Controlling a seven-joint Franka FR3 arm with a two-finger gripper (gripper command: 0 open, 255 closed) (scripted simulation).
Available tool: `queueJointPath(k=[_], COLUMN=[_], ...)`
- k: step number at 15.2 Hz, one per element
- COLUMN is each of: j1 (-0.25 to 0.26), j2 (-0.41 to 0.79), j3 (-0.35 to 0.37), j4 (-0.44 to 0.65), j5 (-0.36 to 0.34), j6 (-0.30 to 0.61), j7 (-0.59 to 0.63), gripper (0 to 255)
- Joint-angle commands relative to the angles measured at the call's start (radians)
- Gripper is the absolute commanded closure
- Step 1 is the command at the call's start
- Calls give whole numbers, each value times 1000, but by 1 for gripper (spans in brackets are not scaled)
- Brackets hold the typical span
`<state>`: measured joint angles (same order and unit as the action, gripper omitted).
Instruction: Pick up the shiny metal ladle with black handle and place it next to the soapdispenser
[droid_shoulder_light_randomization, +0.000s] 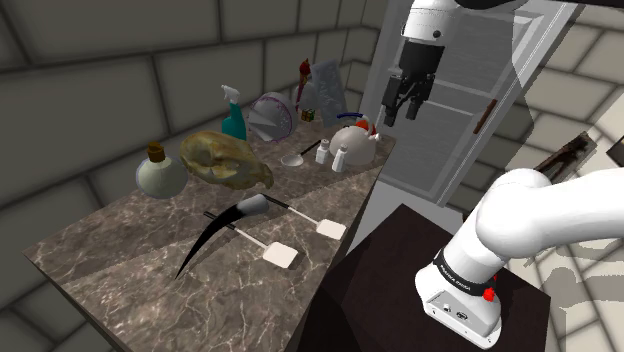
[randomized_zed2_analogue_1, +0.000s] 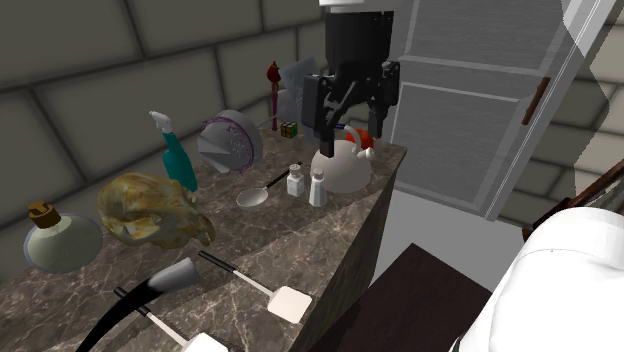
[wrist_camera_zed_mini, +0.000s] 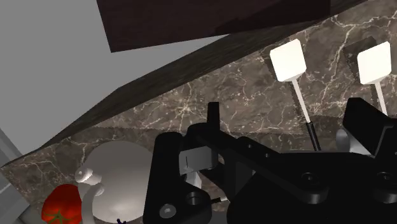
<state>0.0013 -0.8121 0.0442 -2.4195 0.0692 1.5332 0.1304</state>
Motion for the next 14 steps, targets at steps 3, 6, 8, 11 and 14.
queueJointPath(k=[3,6,8,11,14], j1=[-16,-41,-58,-85,-115], j2=[43,118,175,269,371], j3=[25,63,86,118,148], j4=[-21,-42,-47,-45,-29], j5=[17,36,45,51,46], j6=[78,194,271,382,487], j7=[62,153,213,304,397], gripper=[0,0,0,0,0])
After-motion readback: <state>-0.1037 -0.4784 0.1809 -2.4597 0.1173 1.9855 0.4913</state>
